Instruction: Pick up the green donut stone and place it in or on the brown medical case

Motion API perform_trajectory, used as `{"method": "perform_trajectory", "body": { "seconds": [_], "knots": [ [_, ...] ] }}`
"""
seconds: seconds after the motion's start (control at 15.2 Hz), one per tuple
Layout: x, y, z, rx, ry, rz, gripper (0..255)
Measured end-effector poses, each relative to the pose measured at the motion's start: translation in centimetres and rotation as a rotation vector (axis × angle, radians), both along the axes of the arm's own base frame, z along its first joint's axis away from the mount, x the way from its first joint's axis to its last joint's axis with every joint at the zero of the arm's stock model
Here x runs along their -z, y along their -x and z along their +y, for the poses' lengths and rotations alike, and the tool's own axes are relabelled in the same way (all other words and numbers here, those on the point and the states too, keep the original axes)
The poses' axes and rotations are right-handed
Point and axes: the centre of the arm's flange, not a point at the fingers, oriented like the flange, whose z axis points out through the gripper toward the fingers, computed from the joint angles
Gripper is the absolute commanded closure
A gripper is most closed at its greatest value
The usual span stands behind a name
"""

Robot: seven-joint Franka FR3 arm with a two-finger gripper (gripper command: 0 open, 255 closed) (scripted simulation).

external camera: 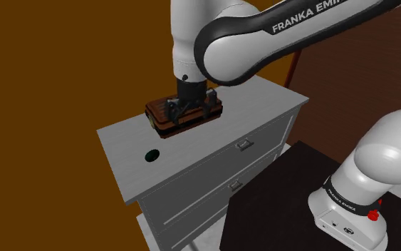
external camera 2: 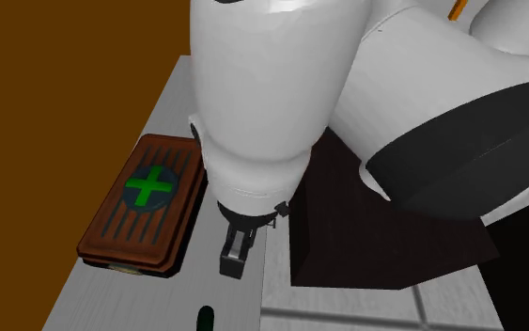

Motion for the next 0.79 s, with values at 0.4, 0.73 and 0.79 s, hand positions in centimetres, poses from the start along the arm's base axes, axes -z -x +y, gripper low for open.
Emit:
{"method": "perform_trajectory", "body": {
  "seconds": [0.4, 0.73, 0.79],
  "knots": [
    [3.9, -2.5, 6.5, 0.053, 0.017, -0.018, 0],
    [6.7, -5.4, 11.6, 0.100, 0.030, -0.037, 0],
    [7.3, -5.8, 12.3, 0.105, 0.032, -0.040, 0]
  ]
}}
